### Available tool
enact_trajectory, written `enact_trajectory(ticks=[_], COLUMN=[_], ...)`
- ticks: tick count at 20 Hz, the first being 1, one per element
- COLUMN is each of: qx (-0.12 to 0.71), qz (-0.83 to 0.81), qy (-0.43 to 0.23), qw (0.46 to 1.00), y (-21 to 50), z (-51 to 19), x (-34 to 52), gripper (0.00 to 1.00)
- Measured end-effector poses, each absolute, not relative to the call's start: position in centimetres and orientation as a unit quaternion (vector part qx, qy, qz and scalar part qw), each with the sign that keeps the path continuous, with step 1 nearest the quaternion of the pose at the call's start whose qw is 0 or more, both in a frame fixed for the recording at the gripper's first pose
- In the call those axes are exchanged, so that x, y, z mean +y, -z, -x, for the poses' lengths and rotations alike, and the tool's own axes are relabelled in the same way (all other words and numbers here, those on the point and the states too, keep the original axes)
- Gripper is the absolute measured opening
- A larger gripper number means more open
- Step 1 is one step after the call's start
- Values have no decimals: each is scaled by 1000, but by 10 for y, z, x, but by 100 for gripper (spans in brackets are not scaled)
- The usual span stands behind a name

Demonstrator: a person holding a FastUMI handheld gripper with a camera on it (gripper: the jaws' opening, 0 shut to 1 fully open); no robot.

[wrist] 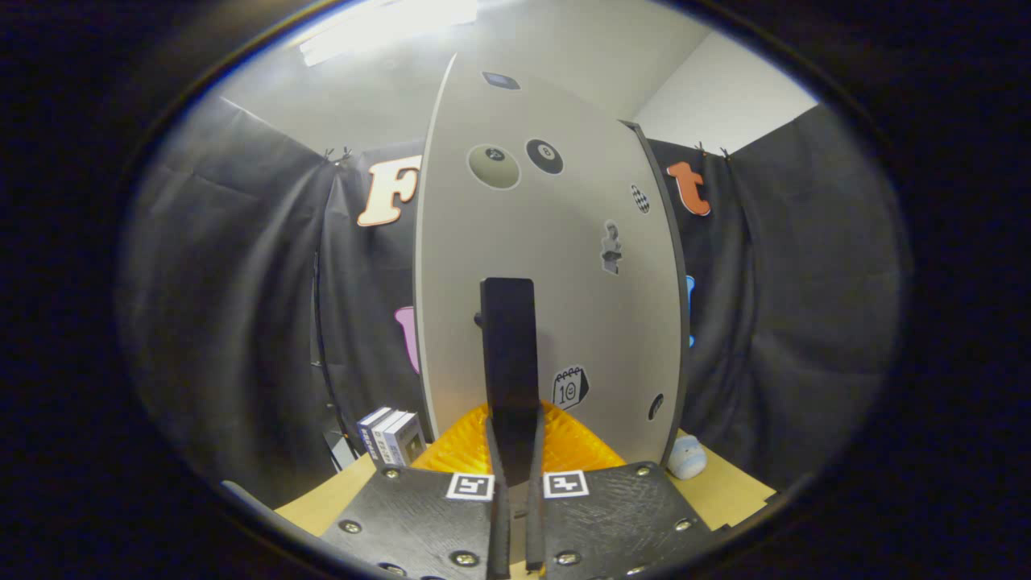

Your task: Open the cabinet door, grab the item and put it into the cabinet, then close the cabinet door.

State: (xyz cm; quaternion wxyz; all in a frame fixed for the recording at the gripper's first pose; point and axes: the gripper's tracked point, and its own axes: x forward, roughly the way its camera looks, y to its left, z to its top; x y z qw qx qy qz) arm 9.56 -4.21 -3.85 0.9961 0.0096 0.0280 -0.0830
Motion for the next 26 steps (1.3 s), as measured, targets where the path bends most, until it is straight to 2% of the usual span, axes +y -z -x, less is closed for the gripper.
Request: enact_trajectory(ticks=[7,16,26], qx=[30,25,28], qz=[-8,-3,8], qy=[109,191,243], qw=[994,981,970], y=[37,33,31], z=[-84,-63,-47], x=[-55,-87,-108], gripper=[8,7,7])
